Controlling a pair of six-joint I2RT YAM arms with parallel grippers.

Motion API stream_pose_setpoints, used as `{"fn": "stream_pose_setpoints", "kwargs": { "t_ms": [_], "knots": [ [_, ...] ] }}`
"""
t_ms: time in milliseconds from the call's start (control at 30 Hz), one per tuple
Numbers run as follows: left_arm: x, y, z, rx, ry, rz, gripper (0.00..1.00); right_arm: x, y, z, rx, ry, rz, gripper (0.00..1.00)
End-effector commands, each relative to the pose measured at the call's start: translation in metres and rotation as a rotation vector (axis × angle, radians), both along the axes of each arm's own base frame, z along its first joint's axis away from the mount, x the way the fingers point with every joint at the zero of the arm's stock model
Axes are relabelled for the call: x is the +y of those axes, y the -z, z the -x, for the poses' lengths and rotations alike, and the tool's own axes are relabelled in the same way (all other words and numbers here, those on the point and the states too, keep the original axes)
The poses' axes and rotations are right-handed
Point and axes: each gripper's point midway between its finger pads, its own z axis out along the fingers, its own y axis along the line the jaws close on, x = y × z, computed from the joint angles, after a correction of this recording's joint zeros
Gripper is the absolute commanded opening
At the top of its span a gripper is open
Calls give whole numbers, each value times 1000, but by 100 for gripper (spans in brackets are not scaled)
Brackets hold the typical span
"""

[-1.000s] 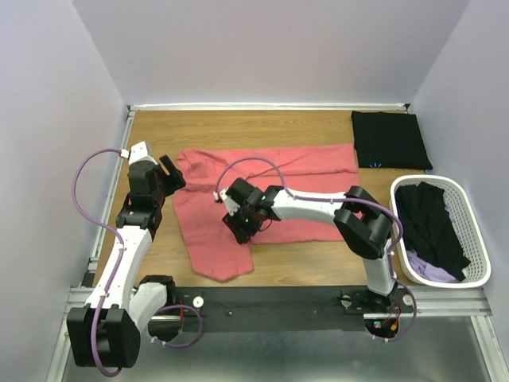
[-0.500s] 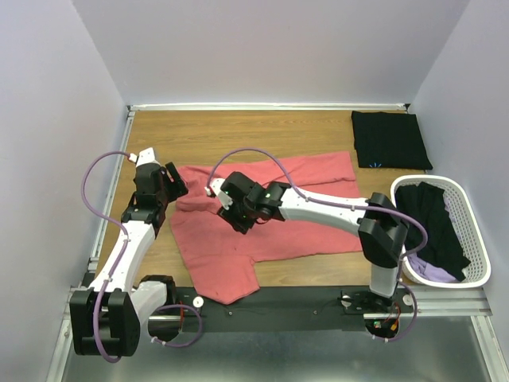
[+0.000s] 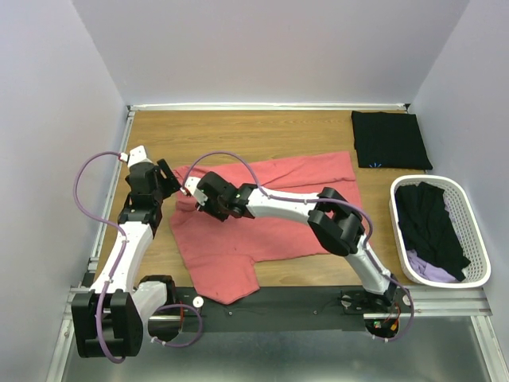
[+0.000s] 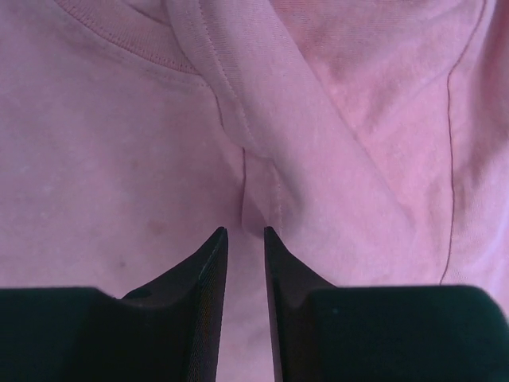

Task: Fold and stack the t-shirts
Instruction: Fold the tshirt

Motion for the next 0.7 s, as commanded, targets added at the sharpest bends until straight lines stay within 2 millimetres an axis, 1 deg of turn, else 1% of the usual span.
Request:
{"fn": "stream_pose_setpoints", "kwargs": {
  "t_ms": [0, 133, 400, 533, 567, 600, 667],
  "knots": [
    [-1, -4, -2, -29, 6, 11, 79, 13, -3, -15, -49, 1, -22, 32],
    [-1, -5, -2, -32, 8, 12, 79, 12, 5, -19, -39, 10, -15, 32],
    [-3, -5, -3, -33, 17, 17, 79, 9, 18, -18, -2, 4, -8, 33],
    [-3, -4, -3, -32, 19, 17, 79, 4, 24, -22, -3, 24, 8, 33],
    [-3, -4, -3, -30, 19, 17, 79, 4, 23, -23, -4, 27, 7, 32],
    [-3, -4, -3, -31, 20, 15, 79, 3, 23, -23, -4, 32, 6, 28],
    [-3, -4, -3, -31, 21, 16, 79, 2, 21, -27, -9, 40, 3, 21]
  ]
}}
